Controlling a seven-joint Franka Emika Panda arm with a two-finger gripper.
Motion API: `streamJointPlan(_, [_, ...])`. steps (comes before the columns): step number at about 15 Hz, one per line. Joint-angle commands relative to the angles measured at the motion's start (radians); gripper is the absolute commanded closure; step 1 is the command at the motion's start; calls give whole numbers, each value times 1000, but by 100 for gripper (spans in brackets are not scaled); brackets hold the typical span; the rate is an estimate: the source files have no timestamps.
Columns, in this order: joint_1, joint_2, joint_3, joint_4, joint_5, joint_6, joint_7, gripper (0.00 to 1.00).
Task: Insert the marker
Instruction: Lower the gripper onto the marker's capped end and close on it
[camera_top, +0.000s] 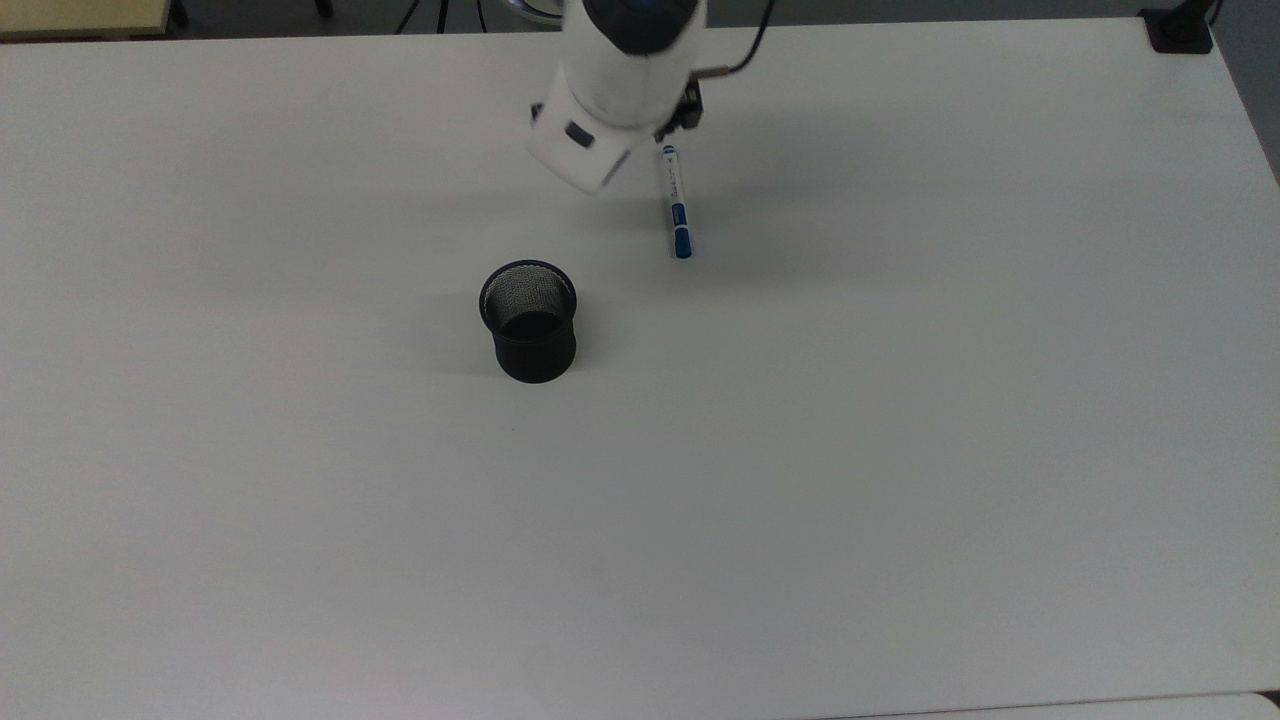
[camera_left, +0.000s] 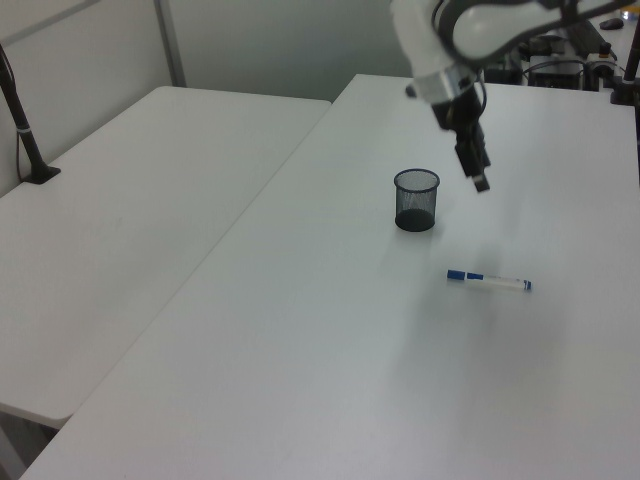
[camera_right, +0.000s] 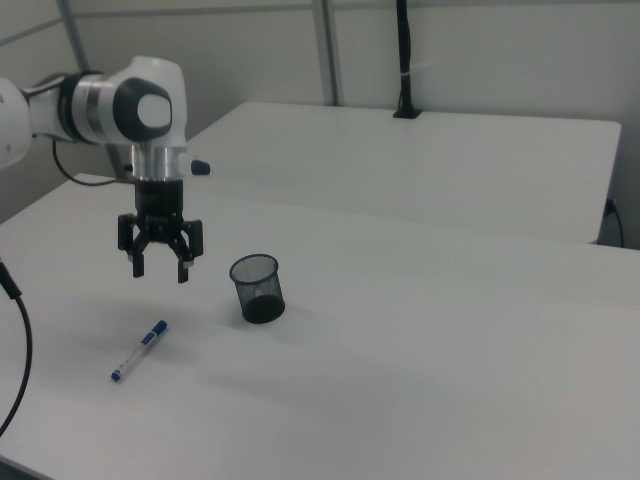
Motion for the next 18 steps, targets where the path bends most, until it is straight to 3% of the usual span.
streamJointPlan(1, [50,61,-13,6,-7,73,11,21])
streamJointPlan(4, [77,79,-10,-29,-7,155,36,32])
streamJointPlan(11, [99,44,54,-252,-7,496,162,32])
streamJointPlan(13, [100,46,60,-270,-7,512,171,35])
streamJointPlan(18, [100,46,60,-307,-10,519,160,54])
